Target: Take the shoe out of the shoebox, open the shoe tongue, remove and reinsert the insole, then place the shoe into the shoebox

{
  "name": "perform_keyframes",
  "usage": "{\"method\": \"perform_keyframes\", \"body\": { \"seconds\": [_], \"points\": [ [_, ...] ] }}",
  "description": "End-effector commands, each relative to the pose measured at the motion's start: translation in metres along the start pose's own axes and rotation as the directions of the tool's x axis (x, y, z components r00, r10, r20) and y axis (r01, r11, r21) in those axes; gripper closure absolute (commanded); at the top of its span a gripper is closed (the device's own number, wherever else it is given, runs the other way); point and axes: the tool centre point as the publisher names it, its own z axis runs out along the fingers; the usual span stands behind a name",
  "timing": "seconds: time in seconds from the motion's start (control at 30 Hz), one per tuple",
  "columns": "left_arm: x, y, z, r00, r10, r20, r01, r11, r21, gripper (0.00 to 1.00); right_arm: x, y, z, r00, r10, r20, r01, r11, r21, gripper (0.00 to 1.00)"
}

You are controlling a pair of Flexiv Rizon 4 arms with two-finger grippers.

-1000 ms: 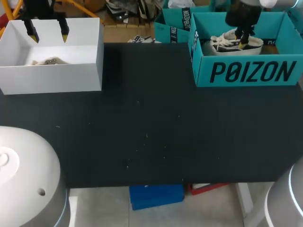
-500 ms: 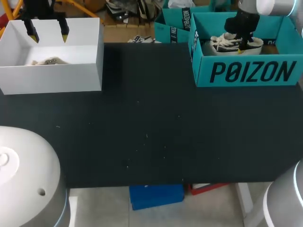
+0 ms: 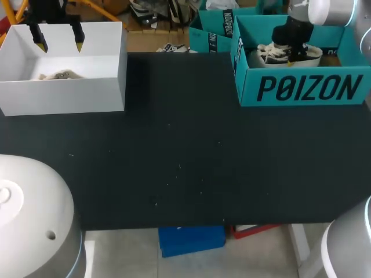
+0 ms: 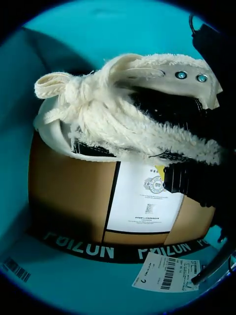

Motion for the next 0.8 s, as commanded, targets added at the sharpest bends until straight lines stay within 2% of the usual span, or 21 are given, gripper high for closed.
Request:
{"method": "perform_keyframes", "body": {
  "seconds": [0.03, 0.47, 0.8],
  "points": [
    [0.000, 0.000, -0.001, 1.000, 0.000, 0.002, 0.000, 1.000, -0.002, 0.00, -0.003, 0.000, -0.007, 1.000, -0.001, -0.010, 0.001, 1.000, 0.004, 1.00],
    [0.000, 0.000, -0.001, 1.000, 0.000, 0.002, 0.000, 1.000, -0.002, 0.00, 0.008, -0.013, -0.063, 0.998, 0.033, 0.049, -0.036, 0.996, 0.078, 1.00],
    [0.000, 0.000, -0.001, 1.000, 0.000, 0.002, 0.000, 1.000, -0.002, 0.00, 0.025, -0.001, -0.108, 0.993, 0.066, 0.103, -0.079, 0.989, 0.125, 1.00]
  ]
}}
